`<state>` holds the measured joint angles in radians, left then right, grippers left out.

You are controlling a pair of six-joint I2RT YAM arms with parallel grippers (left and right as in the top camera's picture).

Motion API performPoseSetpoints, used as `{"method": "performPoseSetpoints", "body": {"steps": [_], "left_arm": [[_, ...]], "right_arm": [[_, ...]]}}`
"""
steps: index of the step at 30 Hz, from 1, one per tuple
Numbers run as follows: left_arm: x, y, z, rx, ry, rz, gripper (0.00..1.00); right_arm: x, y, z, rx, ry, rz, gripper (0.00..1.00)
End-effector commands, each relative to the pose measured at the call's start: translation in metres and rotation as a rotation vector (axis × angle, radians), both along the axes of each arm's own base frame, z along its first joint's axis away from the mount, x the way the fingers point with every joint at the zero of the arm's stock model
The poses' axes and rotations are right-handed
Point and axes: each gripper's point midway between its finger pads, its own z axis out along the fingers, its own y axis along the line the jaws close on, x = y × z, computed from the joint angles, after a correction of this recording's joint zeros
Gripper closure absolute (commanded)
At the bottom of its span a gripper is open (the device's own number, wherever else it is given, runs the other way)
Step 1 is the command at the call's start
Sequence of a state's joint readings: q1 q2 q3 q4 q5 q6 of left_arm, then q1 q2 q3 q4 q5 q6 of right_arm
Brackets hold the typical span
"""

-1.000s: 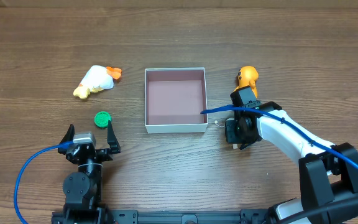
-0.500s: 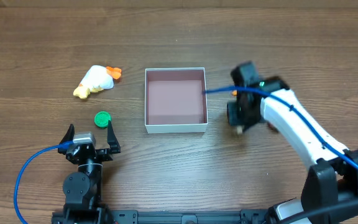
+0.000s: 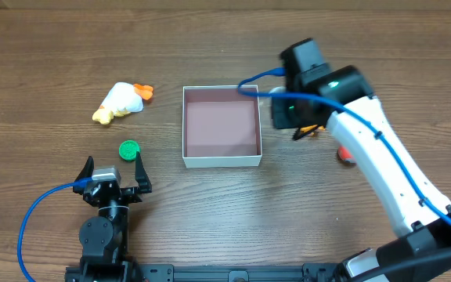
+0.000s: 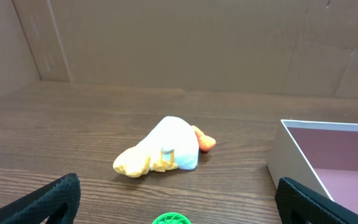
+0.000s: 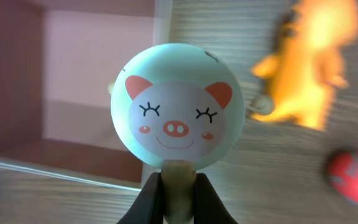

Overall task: Pack container
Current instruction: 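Lift the pig rattle drum and lower it into the white box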

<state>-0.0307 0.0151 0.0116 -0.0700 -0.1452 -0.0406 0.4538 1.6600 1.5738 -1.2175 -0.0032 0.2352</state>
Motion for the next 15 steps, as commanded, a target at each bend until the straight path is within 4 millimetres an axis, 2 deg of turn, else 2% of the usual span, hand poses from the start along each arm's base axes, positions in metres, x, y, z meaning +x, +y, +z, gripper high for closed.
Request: {"method": "performPoseSetpoints", "body": {"steps": [1, 5, 10, 15], "left_arm": [[0.000, -0.001, 0.001, 0.025, -0.005, -0.009, 0.00], [0.000, -0.001, 0.001, 0.025, -0.005, -0.009, 0.00], [0.000, -0.001, 0.001, 0.025, -0.005, -0.009, 0.00], [0.000, -0.001, 0.001, 0.025, -0.005, -0.009, 0.00]], "right_arm": [[-0.009, 0.051, 0.017, 0.064, -0.074, 0.125, 0.96], [-0.020, 0.092, 0.024, 0.096, -0.139, 0.218, 0.96], [-0.022, 0.108, 0.016, 0.083, -0.183, 0.191, 0.96], [-0.022, 0.124, -0.008, 0.088, -0.177, 0.205, 0.96]]}}
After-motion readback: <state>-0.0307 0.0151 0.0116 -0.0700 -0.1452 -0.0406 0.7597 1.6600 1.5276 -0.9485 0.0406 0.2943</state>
